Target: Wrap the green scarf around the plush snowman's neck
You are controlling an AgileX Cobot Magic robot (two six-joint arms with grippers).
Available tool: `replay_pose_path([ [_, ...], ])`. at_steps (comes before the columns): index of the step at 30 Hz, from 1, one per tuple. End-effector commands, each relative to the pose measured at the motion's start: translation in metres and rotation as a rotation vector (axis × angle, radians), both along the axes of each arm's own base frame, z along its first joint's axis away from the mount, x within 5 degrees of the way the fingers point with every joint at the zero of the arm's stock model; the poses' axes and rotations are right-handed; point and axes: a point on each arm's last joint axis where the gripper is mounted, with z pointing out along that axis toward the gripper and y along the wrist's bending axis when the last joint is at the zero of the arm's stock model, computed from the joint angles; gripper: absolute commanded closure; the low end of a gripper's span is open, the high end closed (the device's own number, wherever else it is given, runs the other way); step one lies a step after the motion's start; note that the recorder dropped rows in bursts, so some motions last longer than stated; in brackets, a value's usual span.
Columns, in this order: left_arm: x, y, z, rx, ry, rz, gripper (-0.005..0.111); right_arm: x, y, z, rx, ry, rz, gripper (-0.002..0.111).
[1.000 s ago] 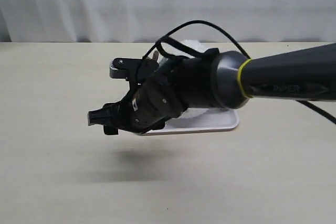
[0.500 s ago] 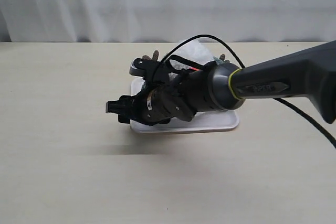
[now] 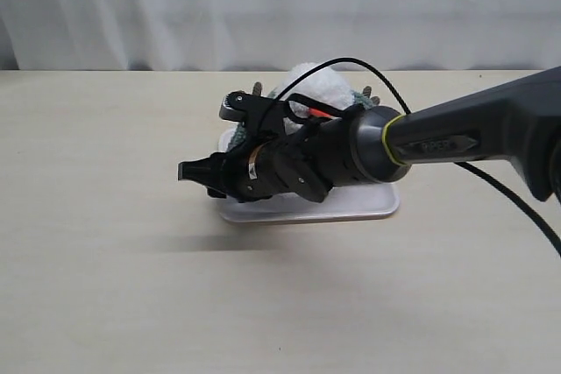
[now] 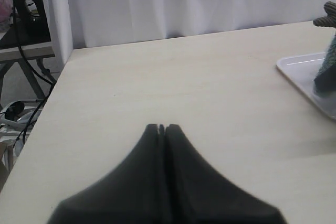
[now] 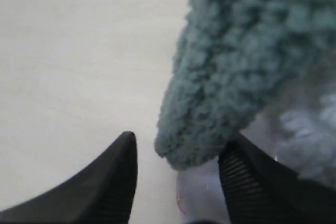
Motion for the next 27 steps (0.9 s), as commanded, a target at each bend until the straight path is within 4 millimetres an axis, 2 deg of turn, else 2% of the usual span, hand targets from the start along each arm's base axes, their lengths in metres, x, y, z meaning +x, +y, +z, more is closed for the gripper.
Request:
replay_pose_path([
  [1,0.0,0.0,0.0,0.003,-0.01,0.0,0.107,0.002,-0.006,-0.003,-0.038,0.002,0.007,0.081],
  [5,0.0,0.0,0.0,0.003,-0.01,0.0,0.107,0.002,-0.006,-0.003,-0.042,0.0,0.012,0.103],
  [11,0.0,0.0,0.0,0.003,-0.01,0.0,0.107,-0.001,-0.009,0.0,-0.095,0.016,0.026,0.104],
  [15,0.0,0.0,0.0,0.003,-0.01,0.0,0.107,-0.007,-0.02,0.016,-0.227,0.045,0.073,0.104],
  [21,0.0,0.0,0.0,0.003,-0.01,0.0,0.107,-0.023,-0.043,0.055,-0.444,0.105,0.121,0.104],
  [24,0.0,0.0,0.0,0.003,-0.01,0.0,0.107,-0.03,-0.056,0.067,-0.556,0.147,0.111,0.104],
  [27,0.0,0.0,0.0,0.003,-0.01,0.0,0.107,-0.035,-0.067,0.07,-0.654,0.198,0.098,0.104],
])
